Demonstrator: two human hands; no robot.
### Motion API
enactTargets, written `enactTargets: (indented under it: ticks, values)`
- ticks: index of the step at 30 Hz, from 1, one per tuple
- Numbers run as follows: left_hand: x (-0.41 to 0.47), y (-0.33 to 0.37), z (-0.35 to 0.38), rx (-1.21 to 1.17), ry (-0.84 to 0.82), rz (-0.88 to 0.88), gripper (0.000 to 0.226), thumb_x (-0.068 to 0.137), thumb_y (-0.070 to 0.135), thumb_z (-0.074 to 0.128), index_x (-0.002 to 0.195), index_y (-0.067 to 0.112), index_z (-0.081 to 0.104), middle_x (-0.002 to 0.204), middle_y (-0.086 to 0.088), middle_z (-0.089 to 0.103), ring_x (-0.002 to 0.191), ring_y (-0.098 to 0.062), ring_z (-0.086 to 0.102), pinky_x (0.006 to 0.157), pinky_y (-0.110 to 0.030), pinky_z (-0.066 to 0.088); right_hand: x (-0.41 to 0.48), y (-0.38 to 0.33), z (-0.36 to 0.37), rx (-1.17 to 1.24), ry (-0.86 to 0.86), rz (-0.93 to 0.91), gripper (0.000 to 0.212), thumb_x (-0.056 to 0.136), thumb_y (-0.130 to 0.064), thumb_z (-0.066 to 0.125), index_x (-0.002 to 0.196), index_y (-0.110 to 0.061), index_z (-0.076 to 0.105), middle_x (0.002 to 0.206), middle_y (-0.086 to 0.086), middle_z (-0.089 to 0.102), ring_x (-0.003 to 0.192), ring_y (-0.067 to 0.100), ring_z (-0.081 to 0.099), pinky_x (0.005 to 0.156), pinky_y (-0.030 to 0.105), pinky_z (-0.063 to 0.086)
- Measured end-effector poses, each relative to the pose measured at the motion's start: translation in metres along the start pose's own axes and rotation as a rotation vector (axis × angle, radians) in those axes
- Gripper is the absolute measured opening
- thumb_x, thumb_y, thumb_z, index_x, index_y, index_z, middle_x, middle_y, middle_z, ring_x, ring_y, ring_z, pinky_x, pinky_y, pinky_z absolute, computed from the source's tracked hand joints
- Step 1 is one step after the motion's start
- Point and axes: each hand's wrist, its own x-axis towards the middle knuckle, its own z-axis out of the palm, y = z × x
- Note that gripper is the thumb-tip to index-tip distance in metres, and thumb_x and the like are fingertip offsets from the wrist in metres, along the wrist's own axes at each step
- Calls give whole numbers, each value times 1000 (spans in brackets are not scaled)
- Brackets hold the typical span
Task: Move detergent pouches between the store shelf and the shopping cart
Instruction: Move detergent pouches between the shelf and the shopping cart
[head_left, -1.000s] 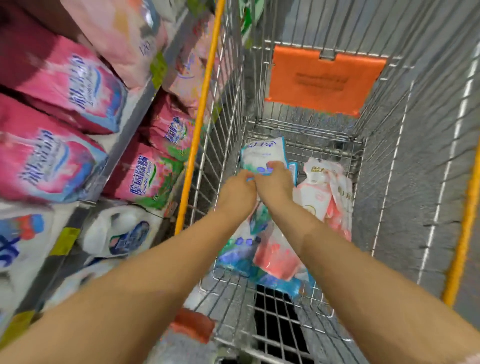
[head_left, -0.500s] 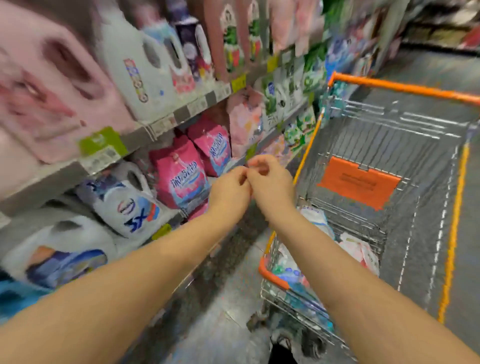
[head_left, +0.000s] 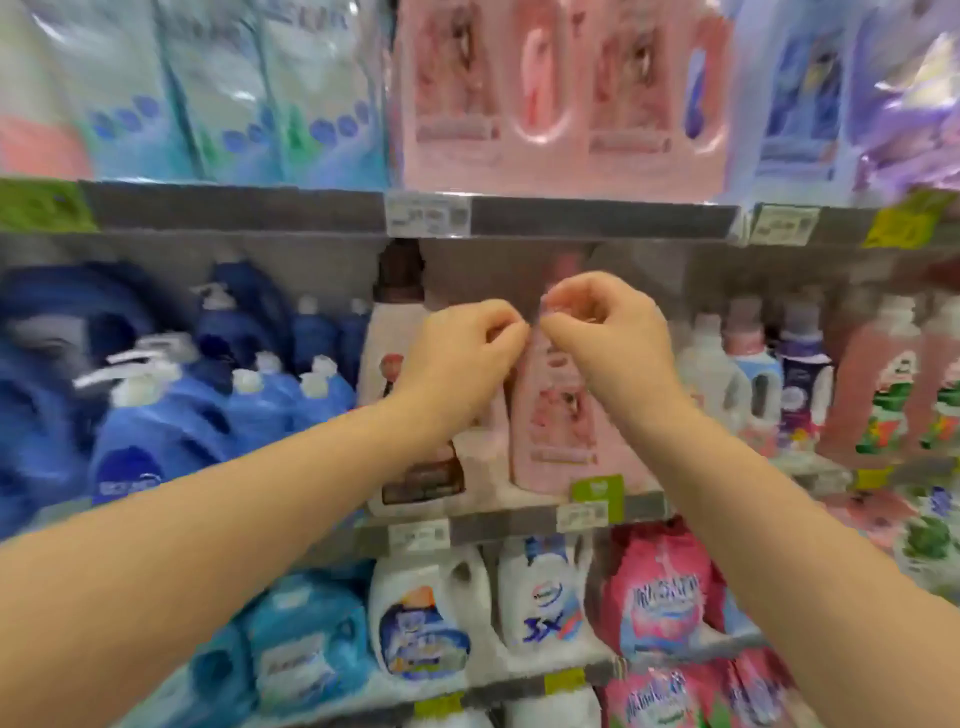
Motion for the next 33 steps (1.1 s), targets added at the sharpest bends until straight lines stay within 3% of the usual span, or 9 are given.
enactTargets:
  ticks: [5,10,14,17,20,23,25,28,33]
  values:
    - [37,-30,-109,218,275,-7,27,87,29,52,75,9,67,73,-6,68,77,-23,62,78,-37,46,64,-57,66,142,-136,-231,26,76,-10,66,66,-32,58,64,-12,58,57,-2,51,66,22,43]
    - [42,-57,-201,390,385,-96,26,89,27,52,74,11,65,74,-7,68,77,-24,61,76,-39,47,96,-116,142,215,-343,-338,13,67,-24,64,63,-36,63,56,-13,63,66,13,60,81,46,53]
    - [49,-86,-266,427,400,-139,16,88,28,54,75,22,61,68,5,63,75,-19,61,71,-29,47,109,-161,199,116,-473,-468,23,79,-14,63,64,-31,60,60,-5,65,69,20,64,74,33,51]
    - [58,-115,-315,467,342,-200,21,88,37,56,103,22,60,86,3,63,84,-17,60,75,-28,47,117,-193,245,-29,-534,-520,19,81,-19,62,67,-32,60,70,-5,64,80,22,64,79,34,50]
    - [69,-153,-361,524,292,-253,49,86,45,57,127,21,46,109,-3,59,97,-20,57,82,-29,45,130,-221,297,-139,-553,-508,13,82,-27,63,71,-32,60,80,-3,66,86,20,64,81,32,50]
    - [85,-198,-405,500,250,-274,65,82,49,61,135,21,36,124,-7,55,110,-23,54,91,-32,45,146,-254,350,-225,-587,-480,6,86,-30,62,88,-25,64,83,-4,62,87,17,59,78,26,47]
    - [95,-224,-432,486,205,-296,73,80,51,63,139,21,32,131,-7,51,115,-23,52,95,-33,45,156,-275,383,-317,-621,-439,27,89,-33,59,108,-15,64,96,1,63,93,18,59,85,29,47]
    - [112,-260,-471,545,141,-315,80,83,49,61,145,17,22,143,-8,42,124,-25,47,101,-37,42,171,-302,436,-398,-631,-365,40,90,-37,56,117,-7,61,113,12,65,103,24,62,93,37,48]
    - [138,-324,-508,567,78,-405,93,76,54,66,147,23,15,145,-5,38,122,-26,48,100,-40,44,192,-322,509,-276,-705,-117,20,92,-33,55,101,-16,57,98,4,59,88,16,57,66,22,47]
